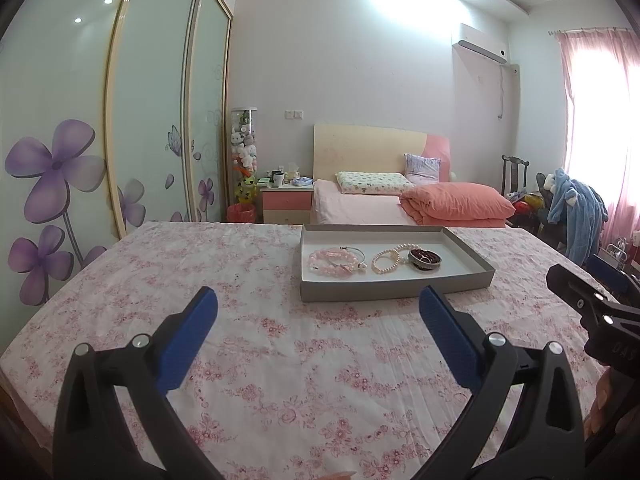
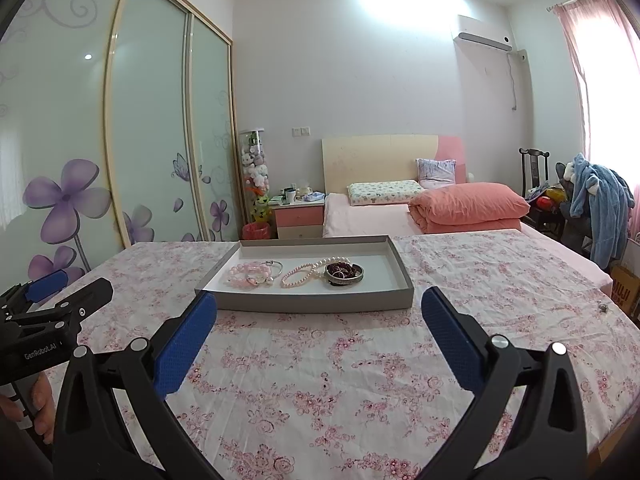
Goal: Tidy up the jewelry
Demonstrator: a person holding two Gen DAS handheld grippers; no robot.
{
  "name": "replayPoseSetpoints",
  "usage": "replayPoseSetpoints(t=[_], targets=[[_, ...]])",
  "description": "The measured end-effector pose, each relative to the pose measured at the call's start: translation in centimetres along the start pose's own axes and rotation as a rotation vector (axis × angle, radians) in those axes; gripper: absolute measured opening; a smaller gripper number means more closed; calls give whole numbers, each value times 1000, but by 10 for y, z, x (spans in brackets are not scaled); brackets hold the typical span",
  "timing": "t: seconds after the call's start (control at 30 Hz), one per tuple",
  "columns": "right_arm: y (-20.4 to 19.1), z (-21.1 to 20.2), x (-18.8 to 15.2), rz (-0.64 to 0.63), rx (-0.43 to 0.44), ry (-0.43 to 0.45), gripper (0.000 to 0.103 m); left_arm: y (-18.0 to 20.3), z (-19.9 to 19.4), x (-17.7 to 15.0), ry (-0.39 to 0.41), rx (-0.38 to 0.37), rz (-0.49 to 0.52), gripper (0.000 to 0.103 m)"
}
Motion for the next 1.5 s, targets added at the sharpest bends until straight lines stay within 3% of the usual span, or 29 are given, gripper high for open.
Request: replayPoseSetpoints(t=[1.5], targets=[[3, 2, -2, 2, 0, -7, 101, 3, 6, -2, -22, 2, 5, 99]])
Point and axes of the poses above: each gripper's, at about its wrist camera, not at the fingertips, and z roughly the way its jaws point, y to its right, x to its top, the point moved 5 cm from there along z, roughly the way its jaws point, and after that the axes turned 15 degrees about -y, right-handed, at the moved point
